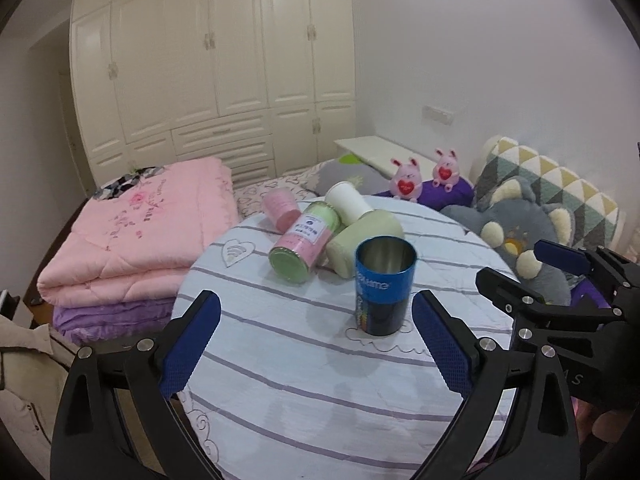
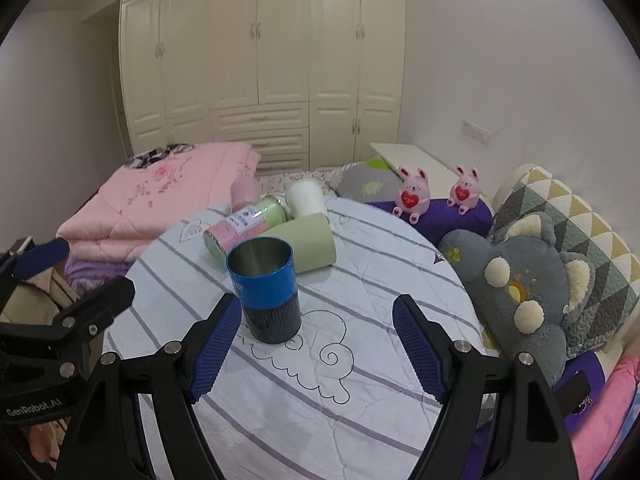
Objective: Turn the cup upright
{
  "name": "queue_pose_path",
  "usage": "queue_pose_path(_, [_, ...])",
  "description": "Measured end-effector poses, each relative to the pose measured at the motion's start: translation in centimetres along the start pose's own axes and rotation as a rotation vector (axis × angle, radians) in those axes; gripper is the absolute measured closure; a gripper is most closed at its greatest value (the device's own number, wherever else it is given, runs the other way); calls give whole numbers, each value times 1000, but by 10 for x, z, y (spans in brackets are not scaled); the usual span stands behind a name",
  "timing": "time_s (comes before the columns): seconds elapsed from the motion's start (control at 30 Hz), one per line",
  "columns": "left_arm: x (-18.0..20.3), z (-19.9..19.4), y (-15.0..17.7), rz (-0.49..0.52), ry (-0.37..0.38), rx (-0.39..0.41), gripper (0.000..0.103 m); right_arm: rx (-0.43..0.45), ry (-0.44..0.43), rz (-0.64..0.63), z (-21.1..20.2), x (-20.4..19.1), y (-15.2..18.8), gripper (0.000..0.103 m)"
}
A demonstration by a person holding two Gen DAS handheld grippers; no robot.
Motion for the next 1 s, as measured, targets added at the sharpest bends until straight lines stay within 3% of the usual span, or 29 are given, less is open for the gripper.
queue_pose_path(0.37, [-1,-8,-3,-15,12,21,5,40,23,26,-8,3,-1,24])
queue_pose_path(0.67, [-3,-15,-11,-33,22,95,5,131,54,2,-16,3,-3,24])
queue_pose_path(1.0, [4,-13,-12,-17,9,130,1,143,36,29,-14,11,-1,24])
Point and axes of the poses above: each gripper's, at about its wrist camera, not at the fingertips, and z roughly the way its jaws point, x to its right, y to its underside, the point moved 5 cm from there along z, roughly the way its jaws point, and after that the axes turned 9 degrees about y, right-handed, at the moved point
